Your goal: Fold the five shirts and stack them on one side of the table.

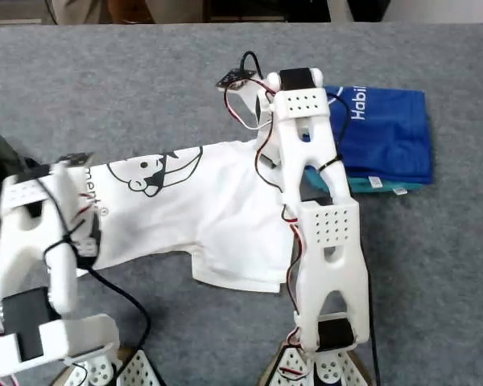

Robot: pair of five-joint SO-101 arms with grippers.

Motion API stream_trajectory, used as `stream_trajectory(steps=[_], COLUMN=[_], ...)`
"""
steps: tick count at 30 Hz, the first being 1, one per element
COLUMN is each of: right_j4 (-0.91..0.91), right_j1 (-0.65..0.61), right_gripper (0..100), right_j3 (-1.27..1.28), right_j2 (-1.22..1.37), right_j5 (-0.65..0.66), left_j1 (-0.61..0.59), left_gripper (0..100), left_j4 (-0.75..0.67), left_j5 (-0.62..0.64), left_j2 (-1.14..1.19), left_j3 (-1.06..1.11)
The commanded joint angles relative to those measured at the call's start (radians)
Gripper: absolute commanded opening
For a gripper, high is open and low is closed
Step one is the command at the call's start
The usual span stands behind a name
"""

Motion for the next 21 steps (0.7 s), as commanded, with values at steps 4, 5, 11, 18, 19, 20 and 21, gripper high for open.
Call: stream_trajectory(steps=[4,5,11,18,19,20,21], right_j4=[0.014,0.012,0.005,-0.018,-0.046,-0.078,-0.109], right_j1=[-0.039,-0.048,-0.076,-0.059,-0.048,-0.030,-0.005], right_gripper=[0.2,0.2,0.2,0.2,0.2,0.2,0.2], right_j3=[-0.001,0.005,0.074,0.077,0.079,0.079,0.079], right_j2=[-0.068,-0.065,-0.059,-0.088,-0.079,-0.059,-0.033], right_j5=[-0.023,-0.025,-0.043,-0.041,-0.041,-0.043,-0.043], left_j1=[-0.160,-0.163,-0.183,-0.279,-0.281,-0.281,-0.281], left_gripper=[2,2,2,2,2,2,2], left_j4=[-0.112,-0.112,-0.038,-0.014,-0.002,0.014,0.032], left_j5=[-0.132,-0.143,-0.195,-0.273,-0.284,-0.293,-0.296], left_j2=[0.038,0.061,0.231,0.403,0.420,0.440,0.456], left_j3=[-0.043,-0.063,-0.219,-0.397,-0.417,-0.439,-0.460])
